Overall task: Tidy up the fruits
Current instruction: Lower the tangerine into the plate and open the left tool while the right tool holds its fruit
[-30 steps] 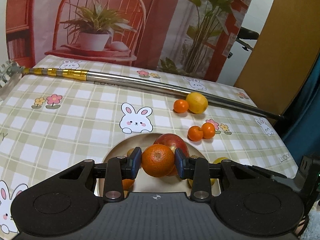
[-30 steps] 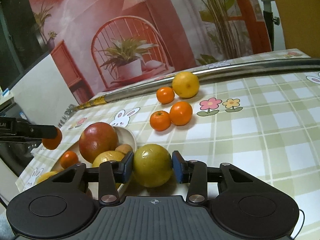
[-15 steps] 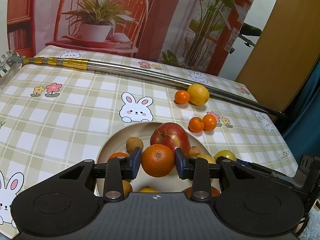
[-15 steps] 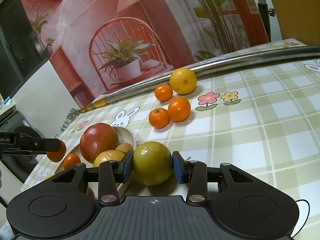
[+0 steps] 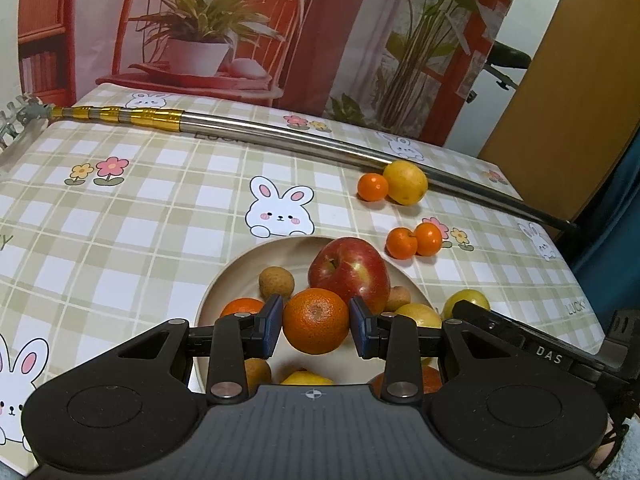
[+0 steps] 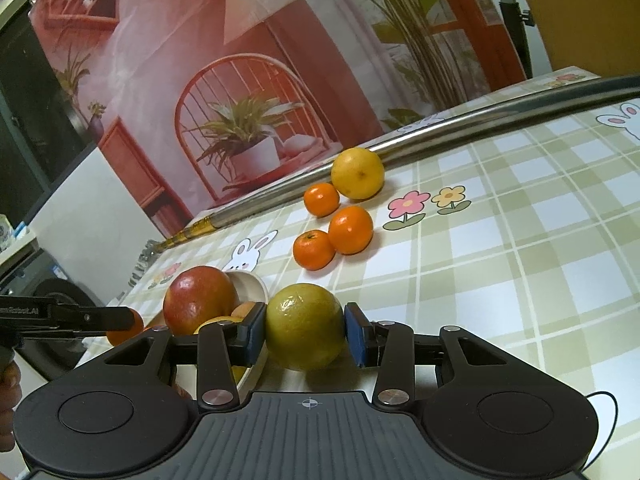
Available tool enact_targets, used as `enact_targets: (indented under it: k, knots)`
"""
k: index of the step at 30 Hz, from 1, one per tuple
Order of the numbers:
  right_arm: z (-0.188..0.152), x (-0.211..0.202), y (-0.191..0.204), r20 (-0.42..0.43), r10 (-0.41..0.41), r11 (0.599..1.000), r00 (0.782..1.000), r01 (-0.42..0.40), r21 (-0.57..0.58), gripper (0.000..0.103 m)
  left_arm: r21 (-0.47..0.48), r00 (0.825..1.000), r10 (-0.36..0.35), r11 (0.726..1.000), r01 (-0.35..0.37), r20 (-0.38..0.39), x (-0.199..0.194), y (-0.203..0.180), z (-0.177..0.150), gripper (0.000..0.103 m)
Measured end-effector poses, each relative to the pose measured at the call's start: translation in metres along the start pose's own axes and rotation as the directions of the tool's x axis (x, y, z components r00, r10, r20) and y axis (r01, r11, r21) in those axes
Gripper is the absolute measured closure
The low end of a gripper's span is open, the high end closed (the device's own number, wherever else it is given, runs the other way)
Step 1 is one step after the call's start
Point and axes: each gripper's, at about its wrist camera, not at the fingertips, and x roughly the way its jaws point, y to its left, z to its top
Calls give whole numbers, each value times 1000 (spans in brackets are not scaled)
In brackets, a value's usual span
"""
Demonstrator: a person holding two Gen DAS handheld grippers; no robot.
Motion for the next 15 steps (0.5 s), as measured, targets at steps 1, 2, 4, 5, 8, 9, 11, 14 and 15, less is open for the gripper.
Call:
enact_targets:
  k: [1, 2, 4, 5, 8, 9, 11, 14, 15]
  knots:
    - [0, 0, 0, 1, 0, 1000, 1000, 0, 0, 65, 0, 1000, 4, 1000, -4, 2, 0, 1, 1, 65]
    - [0, -1, 0, 3, 1, 1000, 1000, -1, 1, 65, 0, 1000, 9, 1000, -9, 8, -1, 2, 3, 65]
    - [-1, -1, 0, 5, 1, 1000, 1000, -1, 5, 65, -12, 999, 27, 1000, -26, 31, -4, 9, 8, 65]
    - [-1, -1, 0, 5, 2, 1000, 1000, -2, 7, 65, -25, 999, 35, 999, -34, 40, -6, 13, 12, 65]
    - [-1, -1, 0, 7, 2, 1000, 1000, -2, 12, 65, -75, 997, 47, 996, -43, 54, -11, 27, 22, 65]
    - [-1, -1, 0, 7, 3, 1000, 1000, -3, 13, 65, -86, 997, 48, 995, -43, 55, -12, 30, 25, 65]
    - [-1, -1, 0, 6, 3, 1000, 1000, -3, 13, 65, -91, 998, 49, 995, -44, 49, -11, 33, 27, 65]
    - [-1, -1, 0, 4, 1, 1000, 1000, -1, 9, 65, -73, 998, 50, 996, -47, 36, -5, 30, 28, 65]
    - [-1, -1, 0, 3, 1, 1000, 1000, -1, 8, 65, -64, 998, 48, 997, -46, 28, -1, 29, 28, 65]
